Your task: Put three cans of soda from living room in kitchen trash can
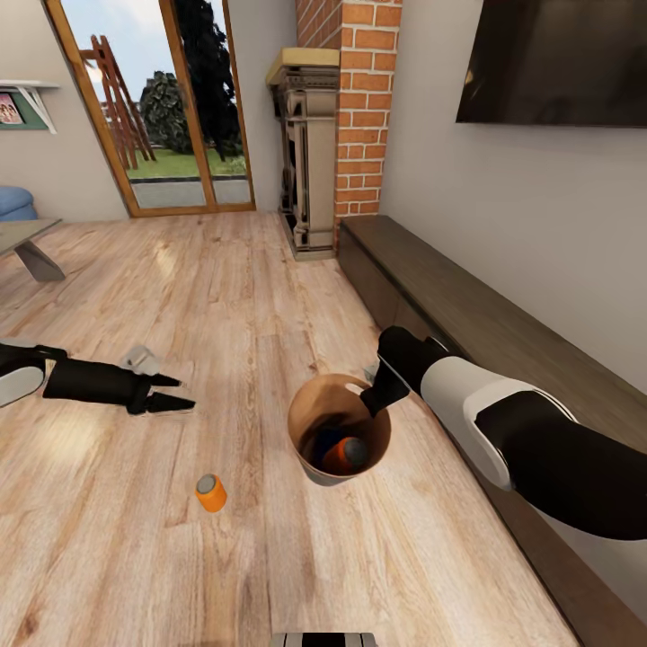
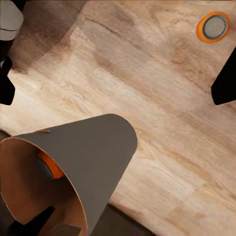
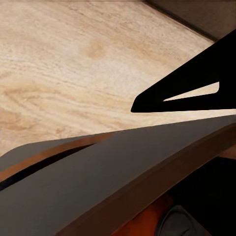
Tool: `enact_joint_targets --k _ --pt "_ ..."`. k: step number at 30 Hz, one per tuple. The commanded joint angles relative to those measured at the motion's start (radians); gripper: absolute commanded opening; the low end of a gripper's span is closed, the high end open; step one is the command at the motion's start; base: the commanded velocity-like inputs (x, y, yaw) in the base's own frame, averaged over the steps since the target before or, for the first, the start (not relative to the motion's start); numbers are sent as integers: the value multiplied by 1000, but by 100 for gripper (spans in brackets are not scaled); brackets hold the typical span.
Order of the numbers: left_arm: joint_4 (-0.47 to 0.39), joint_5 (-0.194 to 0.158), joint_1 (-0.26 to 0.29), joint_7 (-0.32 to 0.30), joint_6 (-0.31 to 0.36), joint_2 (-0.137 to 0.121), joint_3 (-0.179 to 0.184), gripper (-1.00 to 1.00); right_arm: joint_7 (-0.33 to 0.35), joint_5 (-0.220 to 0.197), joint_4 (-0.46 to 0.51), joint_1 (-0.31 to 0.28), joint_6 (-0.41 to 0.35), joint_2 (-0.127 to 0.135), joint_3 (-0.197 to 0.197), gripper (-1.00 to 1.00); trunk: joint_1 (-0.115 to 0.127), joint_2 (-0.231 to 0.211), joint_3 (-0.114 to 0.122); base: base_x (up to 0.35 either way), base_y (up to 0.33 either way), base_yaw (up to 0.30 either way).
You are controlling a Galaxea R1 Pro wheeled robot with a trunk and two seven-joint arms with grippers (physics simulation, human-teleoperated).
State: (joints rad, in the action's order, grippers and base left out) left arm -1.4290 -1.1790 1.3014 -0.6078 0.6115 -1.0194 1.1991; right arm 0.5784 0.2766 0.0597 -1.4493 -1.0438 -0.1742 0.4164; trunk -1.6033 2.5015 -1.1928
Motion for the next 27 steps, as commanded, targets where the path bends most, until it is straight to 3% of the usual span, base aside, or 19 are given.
enact_joint_targets --k 1,3,7,8,13,14,18,19,23,27 --pt "13 -2 -4 11 -3 1 0 100 0 -16 0 0 -3 0 -15 -100 0 0 0 0 0 0" --pt "57 -7 -32 57 -10 11 0 100 0 -16 0 0 -3 0 -16 -100 0 0 0 0 0 0" --pt "146 -7 -87 163 -35 59 -1 100 0 -16 1 6 -3 0 -16 -100 0 0 0 0 0 0" --pt "182 -7 -99 218 -43 81 -1 100 -1 -16 1 8 -3 0 -16 -100 0 0 0 0 0 0" --pt "255 -7 -118 358 -54 128 -1 100 -1 -16 2 12 -3 0 -16 -100 0 0 0 0 0 0" --pt "281 -7 -131 407 -56 148 -1 100 -1 -16 2 12 -3 0 -17 -100 0 0 0 0 0 0" --pt "330 -5 -159 500 -60 190 -1 100 -2 -16 2 14 -3 2 -16 -100 0 0 0 0 0 0" --pt "356 -5 -174 550 -69 211 -1 100 -2 -16 2 16 -3 7 -17 -100 0 0 0 0 0 0" --pt "421 -6 -207 678 -135 256 -1 100 -7 -16 2 32 -3 17 -17 -100 0 0 0 0 0 0" --pt "469 -8 -225 744 -183 280 -1 100 -21 -16 2 42 -3 30 -17 -100 0 0 0 0 0 0"
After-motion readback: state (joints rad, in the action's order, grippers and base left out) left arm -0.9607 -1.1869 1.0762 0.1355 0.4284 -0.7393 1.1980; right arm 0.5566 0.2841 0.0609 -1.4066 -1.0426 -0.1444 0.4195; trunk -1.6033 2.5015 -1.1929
